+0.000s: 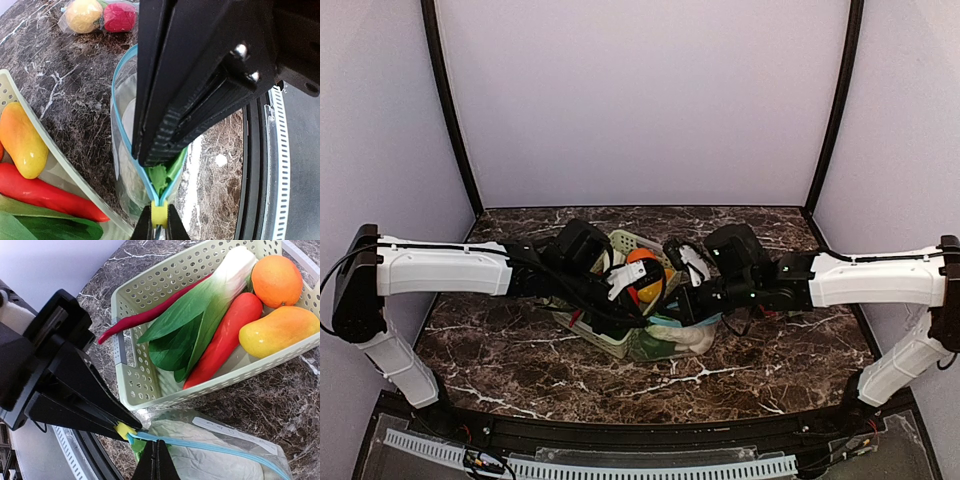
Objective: Place the food in the zip-top bag and seal the zipper
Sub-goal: Pass from the left arm to the right, then hold the zipper food storage bag at the center of the board, then hold the zipper from the zipper food storage bag.
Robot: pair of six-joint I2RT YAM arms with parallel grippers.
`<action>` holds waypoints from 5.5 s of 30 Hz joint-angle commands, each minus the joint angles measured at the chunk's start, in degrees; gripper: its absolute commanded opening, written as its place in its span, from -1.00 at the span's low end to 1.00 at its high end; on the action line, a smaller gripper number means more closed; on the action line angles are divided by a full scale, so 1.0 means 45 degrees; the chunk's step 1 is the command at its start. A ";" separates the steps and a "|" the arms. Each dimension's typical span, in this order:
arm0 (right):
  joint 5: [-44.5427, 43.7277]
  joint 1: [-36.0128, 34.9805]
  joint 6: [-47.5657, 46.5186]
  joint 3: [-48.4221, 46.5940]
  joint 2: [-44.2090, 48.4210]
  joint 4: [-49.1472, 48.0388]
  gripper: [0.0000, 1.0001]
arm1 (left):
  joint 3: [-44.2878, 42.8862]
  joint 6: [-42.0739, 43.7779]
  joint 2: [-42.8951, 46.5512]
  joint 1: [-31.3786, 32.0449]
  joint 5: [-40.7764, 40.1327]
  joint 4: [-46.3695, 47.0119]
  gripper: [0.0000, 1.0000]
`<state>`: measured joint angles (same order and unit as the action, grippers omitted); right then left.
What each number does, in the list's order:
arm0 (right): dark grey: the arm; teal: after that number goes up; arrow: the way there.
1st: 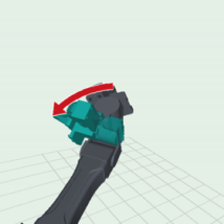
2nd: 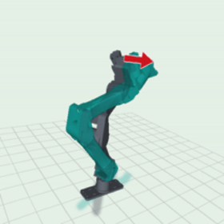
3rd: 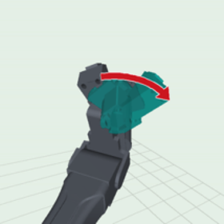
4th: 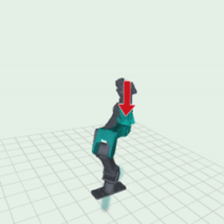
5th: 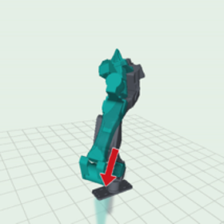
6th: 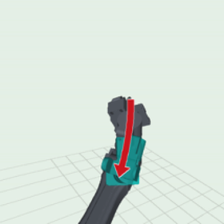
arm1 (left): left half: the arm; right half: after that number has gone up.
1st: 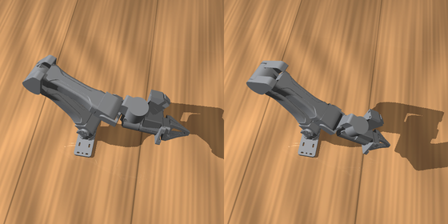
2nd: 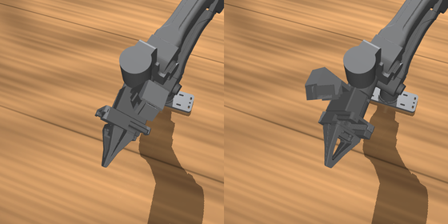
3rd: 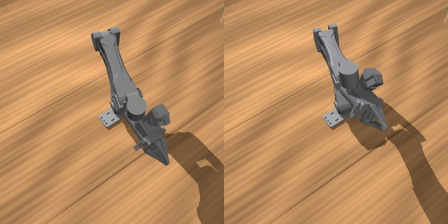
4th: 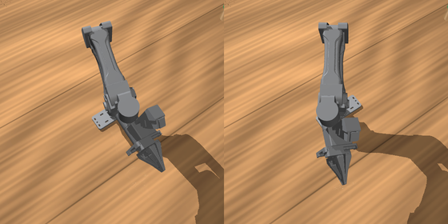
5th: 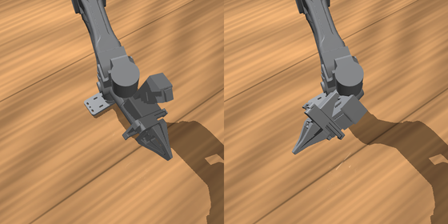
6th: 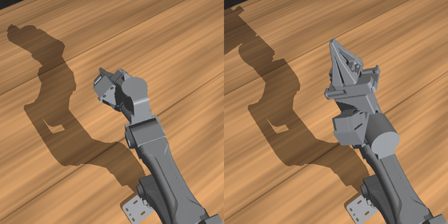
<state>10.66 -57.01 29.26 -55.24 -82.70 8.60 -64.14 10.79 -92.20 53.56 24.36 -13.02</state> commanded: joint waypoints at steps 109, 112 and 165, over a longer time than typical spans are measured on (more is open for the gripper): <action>0.1566 0.0307 -0.3362 -0.0297 0.0966 0.0724 -0.37 | 0.2537 -0.1434 0.2098 -0.0613 0.0711 0.2748 -0.99; 0.1977 0.0297 -0.3338 -0.0835 0.0189 0.0458 -0.46 | 0.2563 -0.1465 0.2143 -0.0613 0.0668 0.2701 -0.99; 0.4542 0.0657 -0.5807 -0.0642 -0.2507 -0.1572 -0.38 | 0.2651 -0.1681 0.2416 -0.0747 0.1418 0.2812 -0.99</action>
<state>29.76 -53.87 3.95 -58.65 -92.44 1.15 -52.60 3.97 -83.42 50.61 27.59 -4.36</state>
